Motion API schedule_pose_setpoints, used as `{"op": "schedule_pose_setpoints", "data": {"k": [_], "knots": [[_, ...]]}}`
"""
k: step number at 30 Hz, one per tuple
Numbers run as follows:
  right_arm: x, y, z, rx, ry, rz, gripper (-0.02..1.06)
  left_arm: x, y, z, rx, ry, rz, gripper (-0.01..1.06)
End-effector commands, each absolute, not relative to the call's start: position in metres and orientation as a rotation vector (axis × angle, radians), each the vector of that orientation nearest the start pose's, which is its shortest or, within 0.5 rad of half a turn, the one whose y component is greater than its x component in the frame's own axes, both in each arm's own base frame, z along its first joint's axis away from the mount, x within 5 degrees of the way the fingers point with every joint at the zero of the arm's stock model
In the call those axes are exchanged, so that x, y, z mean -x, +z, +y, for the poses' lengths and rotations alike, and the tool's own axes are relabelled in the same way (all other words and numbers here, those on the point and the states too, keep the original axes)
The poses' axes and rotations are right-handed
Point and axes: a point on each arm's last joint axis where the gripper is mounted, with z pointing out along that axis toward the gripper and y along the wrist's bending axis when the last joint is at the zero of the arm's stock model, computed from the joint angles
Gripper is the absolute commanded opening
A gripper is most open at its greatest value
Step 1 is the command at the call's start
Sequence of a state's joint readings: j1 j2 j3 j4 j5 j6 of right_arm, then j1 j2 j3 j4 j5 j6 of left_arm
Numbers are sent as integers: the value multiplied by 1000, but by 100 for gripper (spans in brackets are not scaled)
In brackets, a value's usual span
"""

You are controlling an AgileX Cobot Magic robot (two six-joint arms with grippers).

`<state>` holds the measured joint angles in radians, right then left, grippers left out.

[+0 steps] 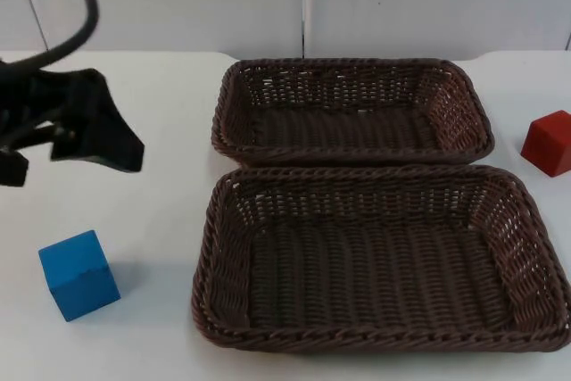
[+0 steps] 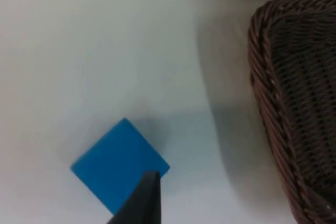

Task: Pick up one cube with the left hand and place it into the upper basket. Pick up one cube with the right hand and place it into the lower basket.

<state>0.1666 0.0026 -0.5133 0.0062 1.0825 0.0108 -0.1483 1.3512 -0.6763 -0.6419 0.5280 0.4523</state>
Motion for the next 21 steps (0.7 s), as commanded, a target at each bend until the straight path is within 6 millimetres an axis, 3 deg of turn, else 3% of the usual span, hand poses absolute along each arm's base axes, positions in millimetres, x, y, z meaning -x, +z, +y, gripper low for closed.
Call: {"op": "schedule_pose_setpoints", "data": {"k": [1, 21], "knots": [[7, 280, -1, 154, 116, 2042, 105, -245, 201, -65, -77, -473, 2608, 105], [7, 280, -1, 154, 116, 2044, 105, -266, 163, -55, 290, -352, 2661, 105]]}}
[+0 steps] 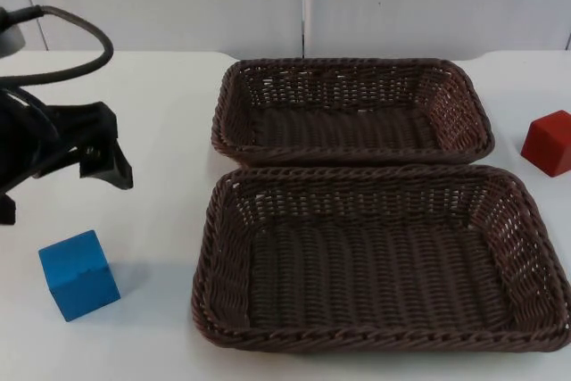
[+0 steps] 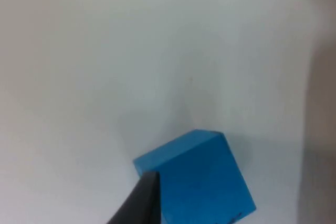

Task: Pick up one cube with the left hand and place it into the upper basket. Pick up one cube with the right hand and place it into the lower basket.

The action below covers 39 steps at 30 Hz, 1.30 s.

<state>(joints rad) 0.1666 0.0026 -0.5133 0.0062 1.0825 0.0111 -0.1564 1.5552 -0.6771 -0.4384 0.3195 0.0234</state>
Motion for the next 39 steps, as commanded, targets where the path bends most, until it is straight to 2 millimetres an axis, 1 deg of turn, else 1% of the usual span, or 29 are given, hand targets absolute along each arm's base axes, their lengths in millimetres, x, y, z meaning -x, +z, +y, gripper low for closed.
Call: {"op": "schedule_pose_setpoints", "data": {"k": [1, 2, 3, 6, 7, 10, 11, 15, 16, 19, 23, 27, 36, 37, 39], "knots": [[7, 280, -1, 154, 116, 2044, 105, -266, 159, -55, 293, -348, 2675, 105], [7, 280, -1, 154, 116, 2044, 105, -267, 155, -55, 310, -346, 2688, 105], [7, 280, -1, 154, 116, 2044, 105, -267, 155, -55, 310, -346, 2688, 105], [7, 280, -1, 154, 116, 2044, 105, -269, 141, -55, 389, -336, 2719, 105], [7, 280, -1, 154, 116, 2044, 105, -269, 141, -55, 389, -336, 2719, 105], [7, 280, -1, 154, 116, 2044, 105, -272, 127, -54, 406, -312, 2743, 105], [7, 280, -1, 154, 116, 2044, 105, -272, 127, -54, 406, -312, 2743, 105], [7, 280, -1, 154, 116, 2044, 105, -275, 109, -54, 447, -288, 2768, 105], [7, 280, -1, 154, 116, 2044, 105, -275, 109, -54, 447, -288, 2768, 105], [7, 280, -1, 154, 114, 2043, 105, -276, 91, -53, 478, -265, 2803, 105], [7, 280, -1, 154, 114, 2043, 105, -277, 80, -52, 499, -247, 2817, 105], [7, 280, -1, 154, 114, 2043, 105, -277, 75, -52, 503, -236, 2821, 105], [7, 280, -1, 154, 114, 2043, 105, -278, 74, -51, 503, -233, 2810, 105], [7, 280, -1, 154, 114, 2043, 105, -278, 74, -51, 503, -233, 2810, 104], [7, 280, -1, 154, 114, 2043, 105, -278, 74, -52, 503, -234, 2815, 100]]}}
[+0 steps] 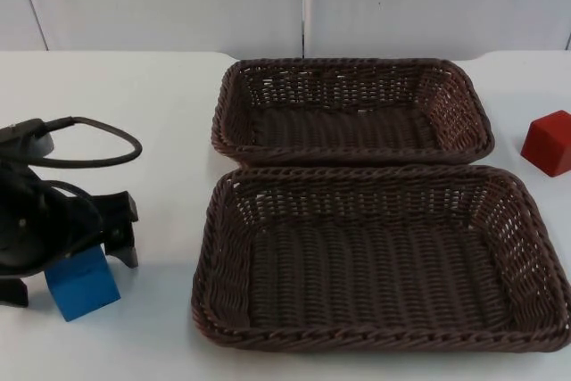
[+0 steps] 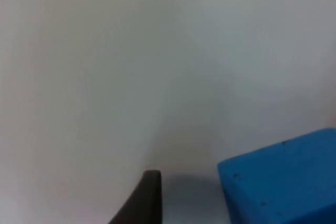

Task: Pick up one cube with the left hand and place it into the upper basket. Pick up one cube with the right hand and place it into the lower basket.

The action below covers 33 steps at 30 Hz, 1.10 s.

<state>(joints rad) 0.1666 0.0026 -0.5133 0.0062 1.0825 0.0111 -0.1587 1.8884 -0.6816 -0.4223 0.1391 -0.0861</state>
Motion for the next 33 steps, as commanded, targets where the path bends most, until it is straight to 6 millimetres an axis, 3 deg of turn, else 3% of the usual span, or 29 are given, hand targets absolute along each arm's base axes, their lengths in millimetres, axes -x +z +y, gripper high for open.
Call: {"op": "schedule_pose_setpoints", "data": {"k": [1, 5, 6, 11, 13, 17, 21, 30, 33], "knots": [[7, 280, -1, 154, 114, 2043, 105, -278, 74, -52, 503, -234, 2815, 100], [7, 280, -1, 154, 114, 2043, 105, -277, 74, -52, 542, -248, 2823, 62], [7, 280, -1, 154, 114, 2043, 105, -277, 74, -52, 542, -248, 2823, 62], [7, 280, -1, 154, 114, 2043, 105, -276, 77, -53, 564, -265, 2826, 6], [7, 280, -1, 154, 114, 2043, 105, -276, 80, -53, 561, -270, 2819, 0], [7, 280, -1, 154, 114, 2043, 105, -276, 93, -54, 547, -297, 2792, 0], [7, 280, -1, 154, 114, 2043, 105, -276, 125, -55, 511, -343, 2699, 0], [7, 280, -1, 154, 114, 2043, 105, -269, 175, -55, 379, -395, 2565, 0], [7, 280, -1, 154, 114, 2043, 105, -266, 181, -55, 321, -394, 2561, 0]]}}
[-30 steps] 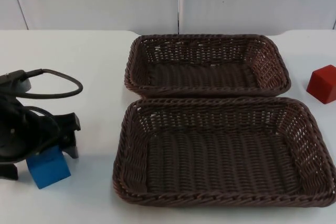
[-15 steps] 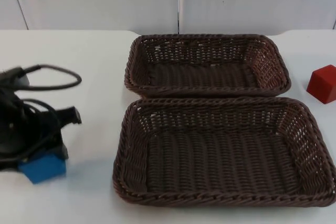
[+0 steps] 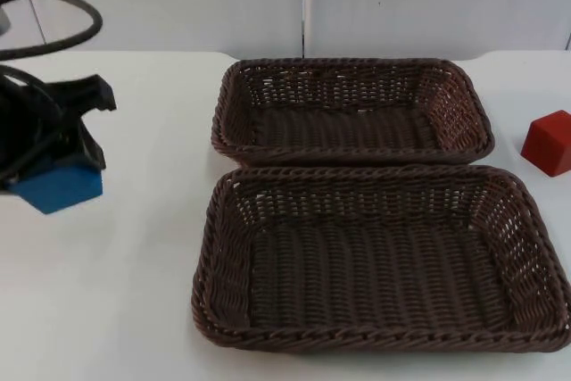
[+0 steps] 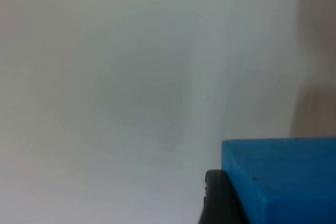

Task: Pick up one cube with the left hand and place it into the upper basket. Pick up one cube with the right hand and place it into the lower basket.

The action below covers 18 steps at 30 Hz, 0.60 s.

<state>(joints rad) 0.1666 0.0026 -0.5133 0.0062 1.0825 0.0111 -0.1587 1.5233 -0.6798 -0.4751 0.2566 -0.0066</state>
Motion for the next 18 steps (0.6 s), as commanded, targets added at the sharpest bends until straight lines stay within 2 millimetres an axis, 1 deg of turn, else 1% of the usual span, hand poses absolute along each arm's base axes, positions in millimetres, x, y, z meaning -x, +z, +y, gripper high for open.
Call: {"op": "schedule_pose_setpoints", "data": {"k": [1, 8, 18], "knots": [[7, 280, -1, 154, 114, 2043, 105, -264, 184, -56, 295, -393, 2561, 0], [7, 280, -1, 154, 114, 2043, 105, -260, 184, -57, 198, -384, 2596, 0], [7, 280, -1, 154, 114, 2043, 105, -260, 184, -58, 135, -389, 2603, 0]]}}
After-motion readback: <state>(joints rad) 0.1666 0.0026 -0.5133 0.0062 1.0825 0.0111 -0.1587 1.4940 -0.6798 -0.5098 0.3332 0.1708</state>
